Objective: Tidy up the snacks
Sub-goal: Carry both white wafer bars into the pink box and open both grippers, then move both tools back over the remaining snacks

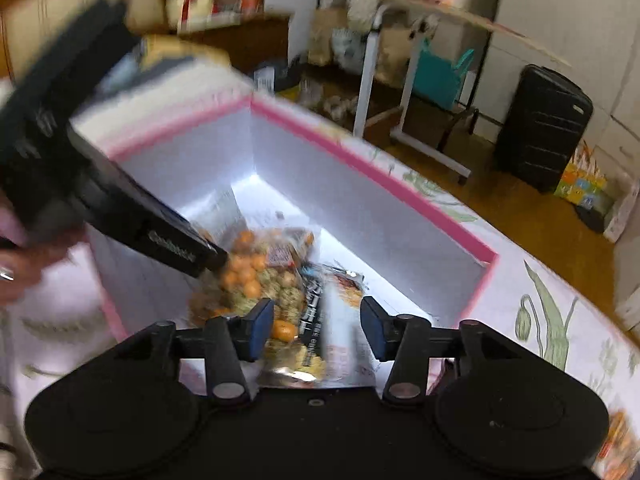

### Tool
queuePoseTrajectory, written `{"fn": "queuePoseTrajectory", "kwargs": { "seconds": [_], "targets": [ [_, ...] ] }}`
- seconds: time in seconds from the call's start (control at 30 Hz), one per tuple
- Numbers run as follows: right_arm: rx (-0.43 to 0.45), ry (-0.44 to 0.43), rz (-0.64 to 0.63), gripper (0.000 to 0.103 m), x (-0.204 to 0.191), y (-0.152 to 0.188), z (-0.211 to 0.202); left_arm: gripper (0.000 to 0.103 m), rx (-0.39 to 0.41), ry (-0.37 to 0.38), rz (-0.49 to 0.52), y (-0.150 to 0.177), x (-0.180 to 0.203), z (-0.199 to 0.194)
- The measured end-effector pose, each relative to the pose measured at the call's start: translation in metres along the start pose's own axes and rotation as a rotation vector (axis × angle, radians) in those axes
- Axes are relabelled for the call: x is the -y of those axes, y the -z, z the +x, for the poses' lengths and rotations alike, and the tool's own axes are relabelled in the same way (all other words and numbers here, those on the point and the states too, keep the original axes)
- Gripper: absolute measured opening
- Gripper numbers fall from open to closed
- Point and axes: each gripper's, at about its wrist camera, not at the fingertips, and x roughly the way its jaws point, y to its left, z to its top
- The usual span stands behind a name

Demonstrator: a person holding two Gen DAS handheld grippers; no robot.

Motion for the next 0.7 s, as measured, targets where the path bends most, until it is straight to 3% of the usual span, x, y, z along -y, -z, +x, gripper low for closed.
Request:
{"fn": "queuePoseTrajectory", "kwargs": {
  "seconds": [0.07,0.2,0.5,0.7],
  "targets": [
    [0.073,-0.012,0.064,0.062,0.009,0.01,-0.034,0.052,0.034,0.006,0.021,0.004,0.005,-0.015],
    [0.152,-0.005,0.181,0.063,0.03,0.038,-0.094,0.052,0.104,-0.003,0.09,0.016,0.024,-0.048],
    [0.134,0.119,0.34,0.063,0.087,0.131,-0.195,0.052,0.165,0.141,0.183,0.045,0.082,-0.111],
    [0.073,0.188,0.418,0.064,0.121,0.173,-0.222,0.052,0.105,0.255,0.25,0.064,0.136,-0.114]
  ]
}}
